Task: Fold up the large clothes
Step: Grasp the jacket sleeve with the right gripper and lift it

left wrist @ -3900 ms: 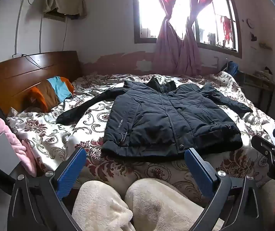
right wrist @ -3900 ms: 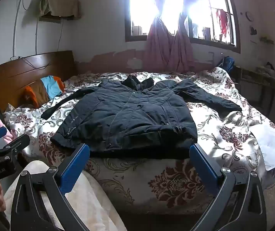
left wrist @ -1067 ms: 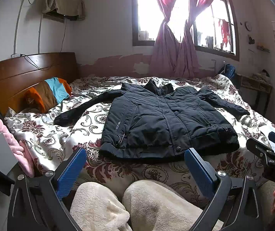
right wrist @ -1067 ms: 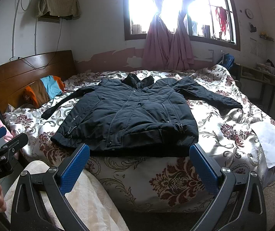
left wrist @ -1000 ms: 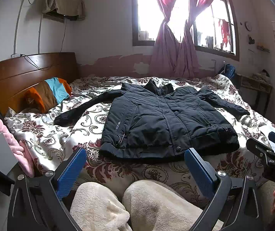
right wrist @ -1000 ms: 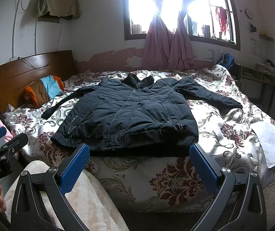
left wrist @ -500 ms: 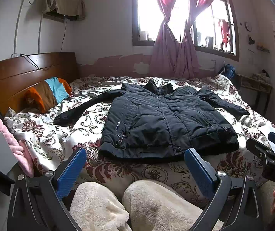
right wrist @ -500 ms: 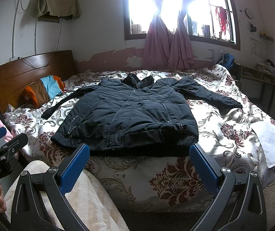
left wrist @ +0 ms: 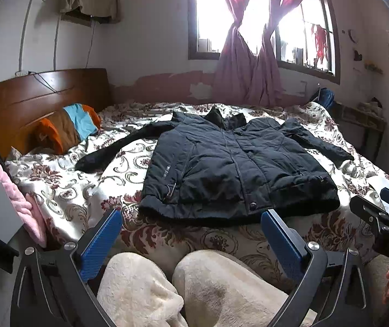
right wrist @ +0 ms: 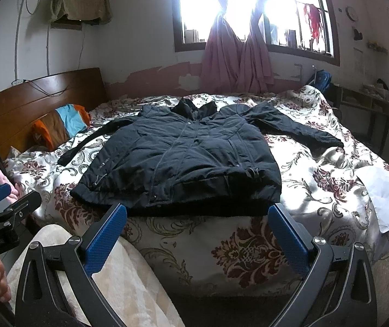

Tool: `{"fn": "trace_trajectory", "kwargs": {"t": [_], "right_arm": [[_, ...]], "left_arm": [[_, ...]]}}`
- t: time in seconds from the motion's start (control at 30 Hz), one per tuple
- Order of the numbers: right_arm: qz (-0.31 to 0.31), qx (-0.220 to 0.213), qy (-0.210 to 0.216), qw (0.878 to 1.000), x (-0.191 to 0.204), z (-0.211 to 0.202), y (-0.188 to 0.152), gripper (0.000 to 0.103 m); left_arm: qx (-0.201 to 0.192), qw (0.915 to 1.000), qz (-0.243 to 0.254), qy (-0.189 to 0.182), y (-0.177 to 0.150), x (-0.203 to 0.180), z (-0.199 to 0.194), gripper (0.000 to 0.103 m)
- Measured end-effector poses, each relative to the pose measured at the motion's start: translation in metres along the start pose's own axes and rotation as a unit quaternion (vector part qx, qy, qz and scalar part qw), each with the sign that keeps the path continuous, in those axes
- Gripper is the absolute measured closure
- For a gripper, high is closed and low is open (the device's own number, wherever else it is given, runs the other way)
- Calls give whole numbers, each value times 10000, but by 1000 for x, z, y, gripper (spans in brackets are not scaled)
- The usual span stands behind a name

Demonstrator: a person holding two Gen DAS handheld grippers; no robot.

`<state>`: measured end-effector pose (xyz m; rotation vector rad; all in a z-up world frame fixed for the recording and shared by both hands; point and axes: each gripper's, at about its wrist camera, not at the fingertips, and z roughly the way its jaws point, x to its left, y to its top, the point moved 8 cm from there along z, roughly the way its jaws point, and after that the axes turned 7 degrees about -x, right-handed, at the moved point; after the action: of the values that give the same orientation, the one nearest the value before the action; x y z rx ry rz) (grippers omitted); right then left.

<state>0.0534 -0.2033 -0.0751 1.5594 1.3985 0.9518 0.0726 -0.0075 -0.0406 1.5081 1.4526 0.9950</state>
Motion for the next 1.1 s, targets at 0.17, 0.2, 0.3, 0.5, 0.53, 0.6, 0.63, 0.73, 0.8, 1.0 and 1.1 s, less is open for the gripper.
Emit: {"fn": "trace_trajectory", "kwargs": {"t": [0.17,0.2,0.3,0.5,0.53,0.6,0.63,0.73,0.8,1.0,1.1], "right_arm": [[177,233,-12,9996,-12,11,-8,1],[214,280,-14,9994,-14,14,-10,1],[397,435,-159,9981,-32,29,-19,1],[642,519,-681,9943,-90,66,-24,1],[674,518,-770,9934,-102,74,-23,1],[744,511,-959,9913,-128,90,-20,1],[786,513,-1040,9901,-140,98,-19,1],[958,523,-1246,9862,-174,120,-14,1],[1063,510,-1319,9842,-195,134,-10,1],[1908,639,-1055,9739,-259,189,12,1],[1907,834,-880,9741,-277,227,30,1]], "left_arm": [[229,9997,-15,71,-10,2,13,0],[305,9995,-2,95,-12,2,18,0],[557,9984,-33,100,-18,2,35,0],[917,9957,64,94,-12,-6,87,0],[939,9955,117,87,-10,-10,96,0],[1008,9946,229,56,-3,-21,116,0],[1044,9942,268,41,0,-26,126,0],[1143,9927,378,-75,6,-47,160,0],[1214,9914,431,-225,9,-65,185,0],[1328,9870,590,-687,25,-121,247,0],[1285,9864,574,-849,42,-147,278,0]]}}
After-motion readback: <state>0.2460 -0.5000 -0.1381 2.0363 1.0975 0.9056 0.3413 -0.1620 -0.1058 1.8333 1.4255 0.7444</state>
